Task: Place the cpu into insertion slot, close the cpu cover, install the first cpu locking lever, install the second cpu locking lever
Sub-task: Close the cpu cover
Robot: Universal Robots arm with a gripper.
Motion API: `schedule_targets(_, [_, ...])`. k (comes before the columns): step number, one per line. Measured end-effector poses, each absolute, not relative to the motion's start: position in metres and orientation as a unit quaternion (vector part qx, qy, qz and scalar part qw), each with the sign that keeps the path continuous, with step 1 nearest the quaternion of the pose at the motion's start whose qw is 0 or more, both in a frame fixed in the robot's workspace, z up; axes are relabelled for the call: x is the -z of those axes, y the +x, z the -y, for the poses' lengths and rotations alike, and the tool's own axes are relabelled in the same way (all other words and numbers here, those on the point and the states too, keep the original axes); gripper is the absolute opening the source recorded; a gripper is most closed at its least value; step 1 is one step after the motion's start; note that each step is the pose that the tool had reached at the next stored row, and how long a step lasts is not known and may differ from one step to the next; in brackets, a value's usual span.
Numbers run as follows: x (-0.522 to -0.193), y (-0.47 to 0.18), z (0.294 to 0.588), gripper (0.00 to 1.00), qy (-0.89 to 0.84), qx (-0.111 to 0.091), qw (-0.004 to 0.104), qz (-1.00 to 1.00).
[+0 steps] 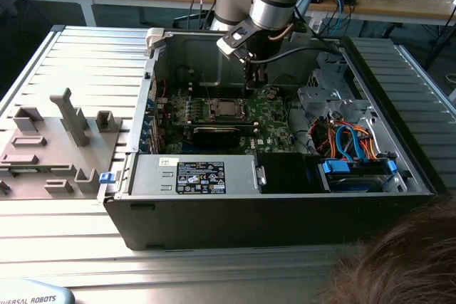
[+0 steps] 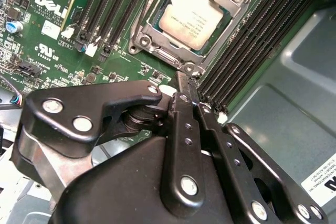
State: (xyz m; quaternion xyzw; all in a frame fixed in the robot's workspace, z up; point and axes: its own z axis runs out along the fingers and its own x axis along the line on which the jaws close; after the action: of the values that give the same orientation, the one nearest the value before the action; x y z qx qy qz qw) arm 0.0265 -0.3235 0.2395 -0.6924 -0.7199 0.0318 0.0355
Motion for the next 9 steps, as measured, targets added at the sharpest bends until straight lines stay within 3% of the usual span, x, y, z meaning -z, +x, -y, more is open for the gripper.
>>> schedule_targets(9, [-0.2383, 0.0251, 0.3236, 0.11, -0.692, -0.032, 0.035, 0.720])
